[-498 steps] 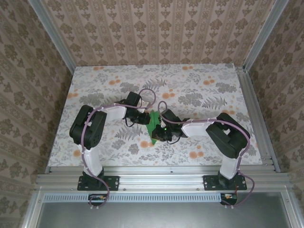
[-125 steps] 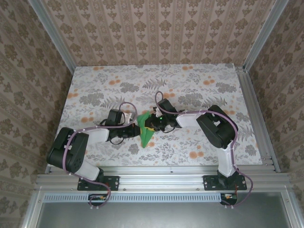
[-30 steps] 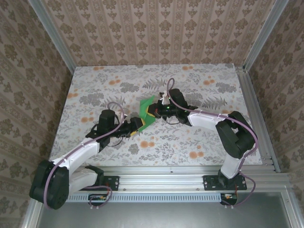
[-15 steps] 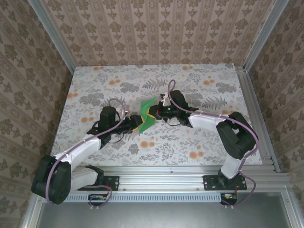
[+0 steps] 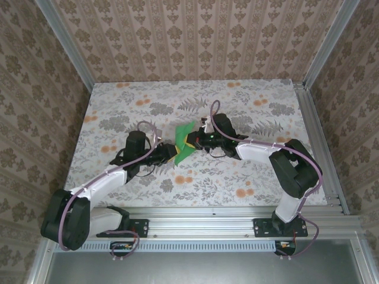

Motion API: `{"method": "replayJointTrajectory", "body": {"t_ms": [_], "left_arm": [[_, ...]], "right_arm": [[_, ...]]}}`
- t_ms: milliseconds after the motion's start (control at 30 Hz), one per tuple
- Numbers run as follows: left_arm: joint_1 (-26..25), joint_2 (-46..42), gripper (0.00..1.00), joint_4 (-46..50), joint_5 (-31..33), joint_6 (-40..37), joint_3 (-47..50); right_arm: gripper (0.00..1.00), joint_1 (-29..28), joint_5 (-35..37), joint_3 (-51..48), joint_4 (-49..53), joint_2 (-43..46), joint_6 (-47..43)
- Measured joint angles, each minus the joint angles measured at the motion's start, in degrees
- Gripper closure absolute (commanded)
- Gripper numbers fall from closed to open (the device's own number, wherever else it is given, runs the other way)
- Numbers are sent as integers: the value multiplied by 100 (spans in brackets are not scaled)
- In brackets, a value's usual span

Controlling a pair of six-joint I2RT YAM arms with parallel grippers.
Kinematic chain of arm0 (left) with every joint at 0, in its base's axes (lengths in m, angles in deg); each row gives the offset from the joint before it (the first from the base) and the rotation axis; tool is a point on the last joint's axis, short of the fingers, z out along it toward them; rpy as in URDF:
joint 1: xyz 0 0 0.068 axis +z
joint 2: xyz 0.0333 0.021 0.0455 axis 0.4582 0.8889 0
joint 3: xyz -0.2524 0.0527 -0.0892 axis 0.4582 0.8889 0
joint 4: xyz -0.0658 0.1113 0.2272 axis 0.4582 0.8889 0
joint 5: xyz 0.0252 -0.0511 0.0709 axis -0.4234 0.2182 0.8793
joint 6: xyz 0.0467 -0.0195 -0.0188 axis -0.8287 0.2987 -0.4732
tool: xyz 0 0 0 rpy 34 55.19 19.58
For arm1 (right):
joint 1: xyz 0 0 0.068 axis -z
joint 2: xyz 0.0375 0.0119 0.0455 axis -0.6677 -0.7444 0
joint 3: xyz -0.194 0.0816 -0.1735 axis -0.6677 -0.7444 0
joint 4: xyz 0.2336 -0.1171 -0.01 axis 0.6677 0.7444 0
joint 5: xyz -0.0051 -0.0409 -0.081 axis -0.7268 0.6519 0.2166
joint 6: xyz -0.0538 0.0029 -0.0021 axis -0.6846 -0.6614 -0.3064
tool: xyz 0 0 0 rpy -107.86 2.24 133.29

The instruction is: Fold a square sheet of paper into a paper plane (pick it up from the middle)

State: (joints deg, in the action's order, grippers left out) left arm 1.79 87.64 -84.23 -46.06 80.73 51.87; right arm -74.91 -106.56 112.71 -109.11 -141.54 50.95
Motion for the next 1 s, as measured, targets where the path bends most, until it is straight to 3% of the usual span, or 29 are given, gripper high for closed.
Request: {"method": "replayJointTrajectory", "body": {"t_ms": [267,467,633,767,1000], "left_arm": [[0,2,92,153,-17,-125,-72],[2,2,93,356,-17,-330,-151],[4,-4,95,1368,205,-1043,-619],[-28,-4,96,2734,977,-2063,-1408],[-951,337,96,4666,3576,-3578,-2813]], "right_arm": [[91,13,-15,-9,-42,0,0],[67,26,-13,-11,44,11,-57],[58,168,33,-90,481,291,-354],[54,428,127,-208,966,695,-706],[50,962,256,-407,1779,1250,-1342]]}}
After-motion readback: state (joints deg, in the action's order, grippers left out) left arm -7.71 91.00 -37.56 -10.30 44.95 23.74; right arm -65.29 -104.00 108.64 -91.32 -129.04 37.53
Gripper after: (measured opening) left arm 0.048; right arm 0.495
